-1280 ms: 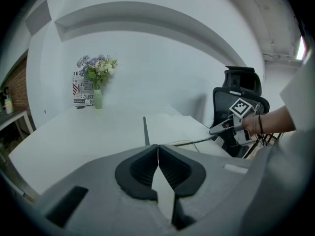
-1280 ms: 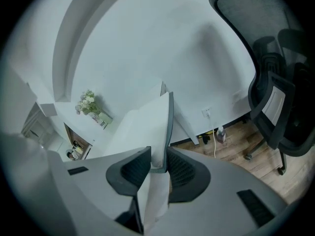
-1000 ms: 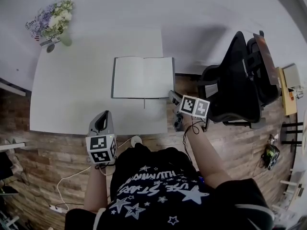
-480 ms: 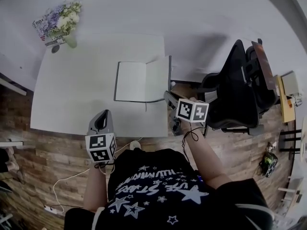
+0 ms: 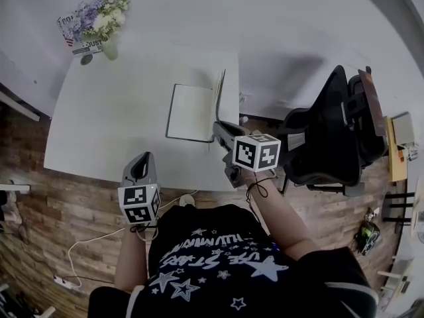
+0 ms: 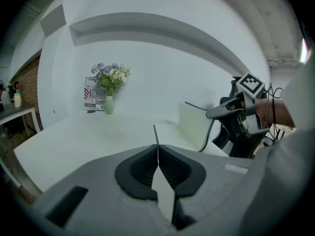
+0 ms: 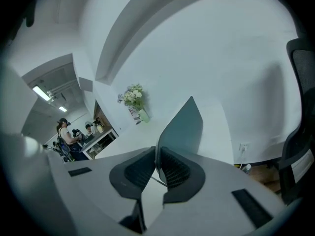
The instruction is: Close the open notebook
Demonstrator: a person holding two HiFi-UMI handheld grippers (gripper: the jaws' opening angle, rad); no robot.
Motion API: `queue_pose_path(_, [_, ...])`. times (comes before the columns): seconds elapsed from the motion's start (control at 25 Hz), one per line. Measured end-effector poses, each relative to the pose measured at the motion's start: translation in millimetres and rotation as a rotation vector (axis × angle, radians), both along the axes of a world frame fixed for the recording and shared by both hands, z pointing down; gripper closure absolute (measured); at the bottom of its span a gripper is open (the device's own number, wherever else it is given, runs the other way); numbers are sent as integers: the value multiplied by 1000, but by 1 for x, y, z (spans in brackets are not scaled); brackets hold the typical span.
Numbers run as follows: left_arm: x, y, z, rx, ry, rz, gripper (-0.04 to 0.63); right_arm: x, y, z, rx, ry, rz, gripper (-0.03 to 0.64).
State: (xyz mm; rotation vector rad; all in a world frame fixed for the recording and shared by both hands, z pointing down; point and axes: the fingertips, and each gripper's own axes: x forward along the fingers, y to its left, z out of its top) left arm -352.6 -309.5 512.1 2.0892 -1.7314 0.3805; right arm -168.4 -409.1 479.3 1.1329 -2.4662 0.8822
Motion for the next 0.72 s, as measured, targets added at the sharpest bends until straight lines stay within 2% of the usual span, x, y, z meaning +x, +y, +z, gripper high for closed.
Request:
queue_pose_path(0.36, [-20,-3,7,-14,3,-38,574,-71,-3,19,65,107,-136,572])
queue_pose_path(0.72, [-37,6,19,-46,-3,-84,574,-118,-3,64,62,255,-209,563])
